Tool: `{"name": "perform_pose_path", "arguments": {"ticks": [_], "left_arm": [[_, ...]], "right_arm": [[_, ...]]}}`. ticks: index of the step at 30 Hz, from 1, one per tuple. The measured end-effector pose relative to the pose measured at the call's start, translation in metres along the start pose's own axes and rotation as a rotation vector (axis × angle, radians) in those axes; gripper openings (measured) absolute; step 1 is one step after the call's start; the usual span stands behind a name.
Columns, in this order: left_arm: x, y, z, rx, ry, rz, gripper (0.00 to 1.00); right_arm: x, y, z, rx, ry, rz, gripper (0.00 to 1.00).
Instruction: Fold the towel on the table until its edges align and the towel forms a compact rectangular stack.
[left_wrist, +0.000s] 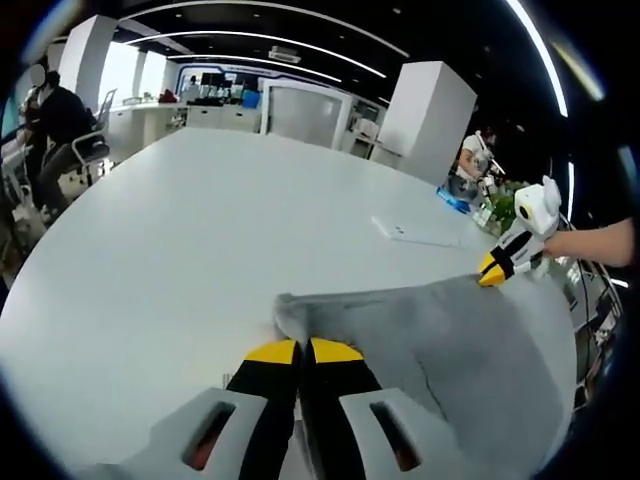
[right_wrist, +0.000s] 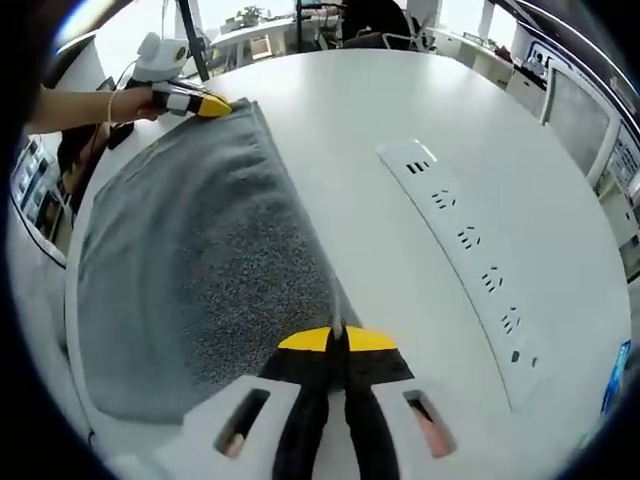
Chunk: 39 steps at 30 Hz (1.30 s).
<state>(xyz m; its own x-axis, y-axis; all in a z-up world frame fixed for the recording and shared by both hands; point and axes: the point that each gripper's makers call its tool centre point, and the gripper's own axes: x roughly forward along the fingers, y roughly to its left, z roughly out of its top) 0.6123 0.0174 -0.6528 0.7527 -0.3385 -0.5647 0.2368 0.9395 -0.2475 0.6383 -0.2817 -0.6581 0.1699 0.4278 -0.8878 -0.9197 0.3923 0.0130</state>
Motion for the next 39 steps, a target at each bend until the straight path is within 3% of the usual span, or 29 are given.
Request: {"name": "perform_pose_path", "arguments": {"ticks": [11, 15, 25, 32, 37, 39], "left_arm": [[0.0, -0.001, 0.001, 0.003, -0.006, 0.0, 0.04], [-0.001, -0.002, 0.002, -0.039, 0.026, -0.002, 0.04], [-0.018, -0.007, 0.011, -0.06, -0.038, 0.031, 0.09], [-0.029, -0.017, -0.007, -0.078, -0.003, 0.025, 0.09], [-0.04, -0.026, -0.009, -0.081, -0.016, 0.014, 0.09], [-0.044, -0.029, -0.009, -0.079, -0.019, 0.012, 0.09]], "right_arm": [[-0.015, -0.015, -0.002, 0.074, -0.034, -0.002, 0.0], [-0.009, -0.012, -0.005, 0.023, -0.003, -0.014, 0.0], [-0.003, -0.013, -0.02, 0.013, 0.046, -0.031, 0.0], [-0.011, -0.015, -0.032, 0.04, 0.061, -0.05, 0.0], [-0.016, -0.015, -0.041, 0.053, 0.058, -0.078, 0.0], [-0.018, -0.016, -0.046, 0.1, 0.033, -0.093, 0.0]]}}
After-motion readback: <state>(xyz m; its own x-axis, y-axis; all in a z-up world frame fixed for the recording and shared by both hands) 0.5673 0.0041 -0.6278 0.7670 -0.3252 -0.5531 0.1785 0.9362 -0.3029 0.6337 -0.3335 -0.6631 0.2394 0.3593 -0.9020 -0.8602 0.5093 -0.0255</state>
